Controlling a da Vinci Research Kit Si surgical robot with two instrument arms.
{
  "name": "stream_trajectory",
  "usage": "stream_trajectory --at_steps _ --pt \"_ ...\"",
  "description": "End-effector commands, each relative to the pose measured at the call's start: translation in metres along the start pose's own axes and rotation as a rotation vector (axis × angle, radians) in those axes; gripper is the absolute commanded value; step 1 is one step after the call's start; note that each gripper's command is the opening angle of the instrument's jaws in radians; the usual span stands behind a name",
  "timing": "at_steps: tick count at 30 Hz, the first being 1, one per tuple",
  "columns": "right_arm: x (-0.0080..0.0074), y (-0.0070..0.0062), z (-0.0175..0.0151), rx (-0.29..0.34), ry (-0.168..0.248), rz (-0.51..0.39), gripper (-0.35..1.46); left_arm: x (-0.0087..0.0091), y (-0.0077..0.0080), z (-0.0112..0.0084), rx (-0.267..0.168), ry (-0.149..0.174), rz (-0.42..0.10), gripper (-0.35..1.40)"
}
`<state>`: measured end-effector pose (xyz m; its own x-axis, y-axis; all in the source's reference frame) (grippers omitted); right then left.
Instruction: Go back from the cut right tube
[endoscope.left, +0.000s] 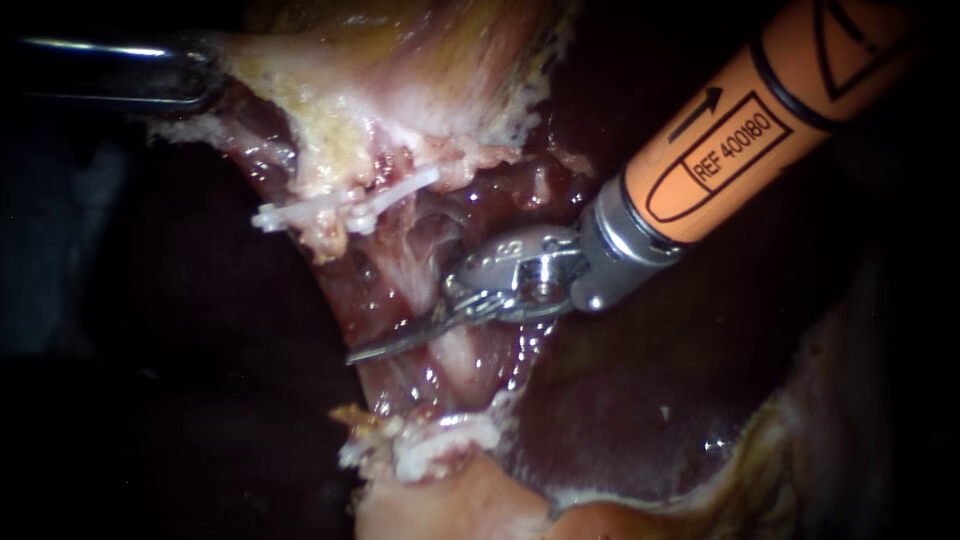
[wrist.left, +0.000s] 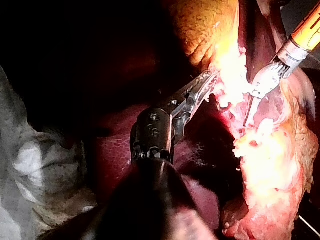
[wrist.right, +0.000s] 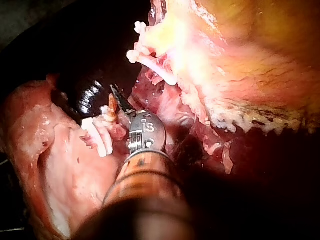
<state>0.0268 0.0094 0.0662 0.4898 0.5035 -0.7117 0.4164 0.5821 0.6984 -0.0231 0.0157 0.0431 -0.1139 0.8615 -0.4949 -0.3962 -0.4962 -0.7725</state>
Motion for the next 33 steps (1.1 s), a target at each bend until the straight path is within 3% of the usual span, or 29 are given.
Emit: stream_trajectory --at_steps 1,2,3,5,6,8,11,16,17,20,22,23,26,31,33 --pt "0.0000 -0.0001 0.0000 0.000 0.000 0.000 -0.35 0.0000 0.0000 0.0000 0.000 0.000 0.000 -0.35" --pt "0.0000 -0.0002 0.0001 -0.008 0.003 0.000 -0.35 0.0000 0.0000 0.0000 0.000 0.000 0.000 -0.35" --pt "0.0001 -0.0002 0.0001 -0.014 0.004 0.000 -0.13 0.0000 0.0000 0.0000 0.000 0.000 0.000 -0.35" --pt "0.0002 -0.0004 0.0003 -0.025 0.008 0.000 0.76 0.0000 0.0000 0.0000 0.000 0.000 0.000 -0.35" --pt "0.0002 -0.0006 0.0003 -0.039 0.015 0.005 0.99 0.0000 0.0000 0.0000 0.000 0.000 0.000 -0.35" --pt "0.0004 -0.0009 0.0006 -0.076 0.032 0.005 1.26 0.0000 0.0000 0.0000 0.000 0.000 0.000 -0.35" --pt "0.0006 -0.0011 0.0009 -0.114 0.060 0.020 1.41 0.0000 0.0000 0.0000 0.000 0.000 0.000 -0.35" --pt "0.0006 -0.0013 0.0007 -0.135 0.067 0.023 1.43 0.0000 0.0000 0.0000 0.000 0.000 0.000 -0.35" --pt "0.0005 -0.0016 0.0003 -0.163 0.076 0.023 1.43 0.0000 0.0000 0.0000 0.000 0.000 0.001 -0.35" --pt "-0.0002 -0.0036 -0.0016 -0.340 0.133 0.043 1.43 0.0000 0.0000 -0.0001 -0.001 0.000 0.001 -0.35" --pt "-0.0005 -0.0048 -0.0029 -0.404 0.139 0.014 1.43 0.0000 0.0000 -0.0001 -0.001 0.000 0.001 -0.35" --pt "-0.0006 -0.0054 -0.0036 -0.430 0.131 -0.009 1.43 0.0000 0.0000 -0.0001 -0.001 0.000 0.001 -0.35" --pt "-0.0008 -0.0072 -0.0060 -0.520 0.054 -0.068 1.43 0.0000 -0.0001 -0.0001 -0.001 0.000 0.001 -0.35" --pt "-0.0009 -0.0098 -0.0099 -0.626 -0.146 -0.091 1.45 -0.0001 -0.0002 -0.0001 -0.001 0.000 0.001 -0.35" --pt "-0.0010 -0.0105 -0.0112 -0.647 -0.169 -0.092 1.45 -0.0001 -0.0002 -0.0001 -0.001 -0.001 0.001 -0.35"
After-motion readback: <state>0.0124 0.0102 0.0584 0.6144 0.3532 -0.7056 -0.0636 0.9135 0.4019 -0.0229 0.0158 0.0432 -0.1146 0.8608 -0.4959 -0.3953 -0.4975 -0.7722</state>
